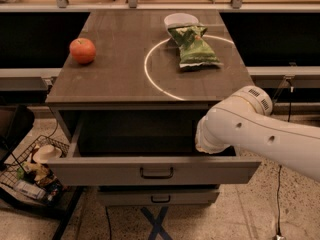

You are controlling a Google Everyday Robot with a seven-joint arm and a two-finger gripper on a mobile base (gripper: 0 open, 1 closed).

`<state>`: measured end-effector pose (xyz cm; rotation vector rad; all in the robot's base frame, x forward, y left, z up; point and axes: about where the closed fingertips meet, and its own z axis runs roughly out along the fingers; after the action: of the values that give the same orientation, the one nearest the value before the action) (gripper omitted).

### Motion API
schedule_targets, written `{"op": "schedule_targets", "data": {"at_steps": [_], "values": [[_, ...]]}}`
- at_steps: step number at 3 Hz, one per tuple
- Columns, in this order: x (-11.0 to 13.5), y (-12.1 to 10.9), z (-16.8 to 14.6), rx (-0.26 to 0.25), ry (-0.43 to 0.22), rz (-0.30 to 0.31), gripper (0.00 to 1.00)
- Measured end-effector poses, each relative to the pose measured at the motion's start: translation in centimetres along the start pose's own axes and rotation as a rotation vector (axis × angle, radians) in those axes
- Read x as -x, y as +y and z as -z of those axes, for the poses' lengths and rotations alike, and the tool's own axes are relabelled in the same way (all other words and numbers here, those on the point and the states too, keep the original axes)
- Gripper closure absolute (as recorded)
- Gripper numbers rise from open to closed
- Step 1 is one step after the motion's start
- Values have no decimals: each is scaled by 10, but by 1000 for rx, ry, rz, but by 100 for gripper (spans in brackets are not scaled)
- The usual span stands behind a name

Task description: Open top drawer

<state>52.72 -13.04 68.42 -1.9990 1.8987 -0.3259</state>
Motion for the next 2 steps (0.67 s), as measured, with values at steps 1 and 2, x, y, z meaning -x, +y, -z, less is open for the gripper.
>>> {"op": "schedule_targets", "data": {"at_steps": [1,2], "values": [[-8,14,-9,56,0,-10,100],[-7,38,-13,133,-6,-12,100]]}}
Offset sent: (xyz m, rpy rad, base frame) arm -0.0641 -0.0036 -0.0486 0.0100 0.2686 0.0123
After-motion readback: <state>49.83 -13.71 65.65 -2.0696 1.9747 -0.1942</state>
